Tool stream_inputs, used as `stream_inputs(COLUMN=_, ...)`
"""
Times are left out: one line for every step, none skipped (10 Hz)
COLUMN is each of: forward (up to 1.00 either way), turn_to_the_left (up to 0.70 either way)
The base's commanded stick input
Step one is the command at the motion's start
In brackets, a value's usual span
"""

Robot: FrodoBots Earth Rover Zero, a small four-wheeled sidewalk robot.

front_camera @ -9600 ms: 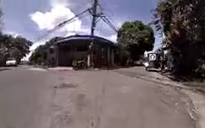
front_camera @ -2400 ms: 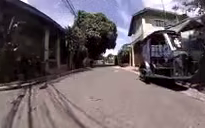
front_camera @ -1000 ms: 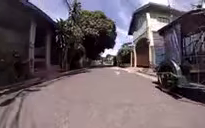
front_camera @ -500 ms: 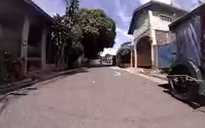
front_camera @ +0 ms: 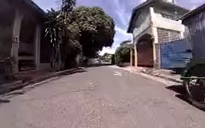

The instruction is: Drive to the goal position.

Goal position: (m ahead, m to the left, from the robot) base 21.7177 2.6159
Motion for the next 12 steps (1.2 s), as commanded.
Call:
stream_inputs(forward=0.85, turn_to_the_left=0.0)
stream_inputs(forward=0.85, turn_to_the_left=0.0)
stream_inputs(forward=0.85, turn_to_the_left=0.0)
stream_inputs(forward=0.85, turn_to_the_left=0.0)
stream_inputs(forward=0.85, turn_to_the_left=0.0)
stream_inputs(forward=0.85, turn_to_the_left=0.0)
stream_inputs(forward=0.85, turn_to_the_left=0.0)
stream_inputs(forward=0.85, turn_to_the_left=0.0)
stream_inputs(forward=0.85, turn_to_the_left=0.0)
stream_inputs(forward=0.85, turn_to_the_left=0.0)
stream_inputs(forward=0.85, turn_to_the_left=0.0)
stream_inputs(forward=0.85, turn_to_the_left=0.0)
